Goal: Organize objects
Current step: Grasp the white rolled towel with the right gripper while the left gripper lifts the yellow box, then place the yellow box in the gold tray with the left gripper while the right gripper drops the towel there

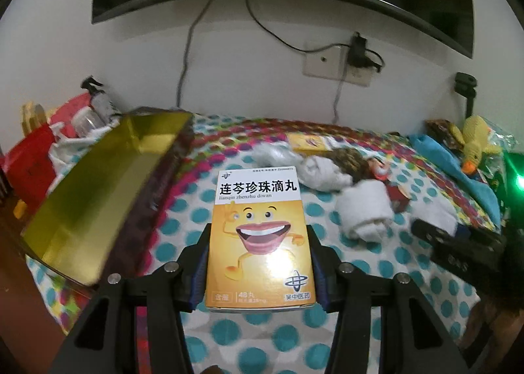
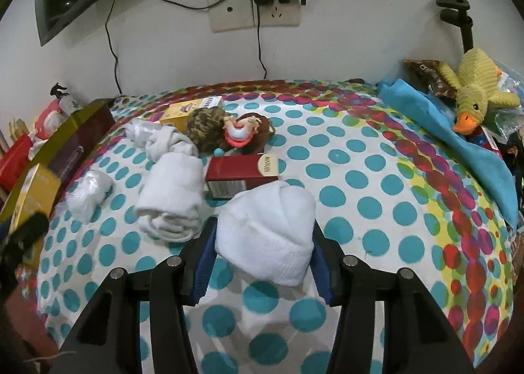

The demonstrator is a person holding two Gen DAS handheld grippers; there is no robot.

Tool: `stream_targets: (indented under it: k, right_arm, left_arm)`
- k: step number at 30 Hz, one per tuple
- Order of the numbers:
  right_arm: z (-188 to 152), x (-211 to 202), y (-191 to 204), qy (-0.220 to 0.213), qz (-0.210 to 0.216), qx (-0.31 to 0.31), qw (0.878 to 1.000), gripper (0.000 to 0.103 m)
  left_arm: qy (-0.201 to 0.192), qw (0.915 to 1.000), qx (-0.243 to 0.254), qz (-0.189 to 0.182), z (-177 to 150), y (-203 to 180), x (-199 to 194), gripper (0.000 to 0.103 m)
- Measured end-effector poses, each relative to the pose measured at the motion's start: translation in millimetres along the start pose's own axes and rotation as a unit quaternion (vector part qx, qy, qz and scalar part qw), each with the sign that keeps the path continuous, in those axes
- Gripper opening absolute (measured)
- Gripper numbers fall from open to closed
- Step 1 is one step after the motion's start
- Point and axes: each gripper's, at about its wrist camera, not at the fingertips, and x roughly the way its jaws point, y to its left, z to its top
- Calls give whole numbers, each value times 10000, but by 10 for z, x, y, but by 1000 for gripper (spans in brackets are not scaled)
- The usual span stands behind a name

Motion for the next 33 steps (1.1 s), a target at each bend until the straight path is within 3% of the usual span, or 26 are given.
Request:
stream_targets:
  k: [9,13,18,25,31,33]
  right_arm:
    - [-132,-37,359,135,260,-323,9990,49]
    - [-163,-66,465,134,330,-426,9985,49]
    - [-155,-101,616,107,389,-521,9978,49]
    - [-56,-165,944,4,531,-798,9954,49]
    - [67,-189,1342,-93,724,-1071,9916,49]
    - [113,-178,1508,-120,791,-1193,9896,49]
  left_arm:
    - [-70,9961,-545,692,259,820,-10,52]
    - [78,9894,-934,1113,286,1310,82,52]
    - [343,9811,-1362,1331,199,1730,195,52]
    - [745,9771,-1393,1422,64,1717,396,52]
    - [773,9744,-1452,1534,27,1752,423,53]
    - [737,9747,-1419,1560,24,1750,421,59]
